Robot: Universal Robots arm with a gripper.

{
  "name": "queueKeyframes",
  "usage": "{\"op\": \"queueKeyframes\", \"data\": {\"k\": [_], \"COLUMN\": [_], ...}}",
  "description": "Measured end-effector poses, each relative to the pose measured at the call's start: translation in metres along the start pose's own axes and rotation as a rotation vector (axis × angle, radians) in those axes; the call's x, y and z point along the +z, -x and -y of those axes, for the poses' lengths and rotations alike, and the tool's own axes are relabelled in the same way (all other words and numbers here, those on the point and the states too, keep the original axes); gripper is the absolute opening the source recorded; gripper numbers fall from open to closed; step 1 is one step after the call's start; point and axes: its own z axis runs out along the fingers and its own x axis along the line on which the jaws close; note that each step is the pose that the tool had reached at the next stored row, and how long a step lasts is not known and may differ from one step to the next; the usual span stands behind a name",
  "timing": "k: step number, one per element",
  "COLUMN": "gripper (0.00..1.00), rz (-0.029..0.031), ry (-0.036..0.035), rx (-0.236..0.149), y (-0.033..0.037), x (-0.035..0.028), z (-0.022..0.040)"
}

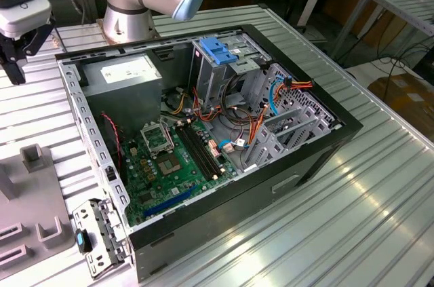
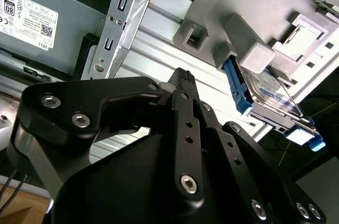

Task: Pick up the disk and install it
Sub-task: 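Reach for the disk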

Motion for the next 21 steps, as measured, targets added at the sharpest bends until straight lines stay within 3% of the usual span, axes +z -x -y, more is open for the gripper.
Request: {"op": "queueKeyframes", "data": {"k": [21], "gripper": [0.11], "rz": [0.0], "ry": [0.0], "rx": [0.0], "y": [-0.012], "x": [-0.0003], "z": [0.0009]}}
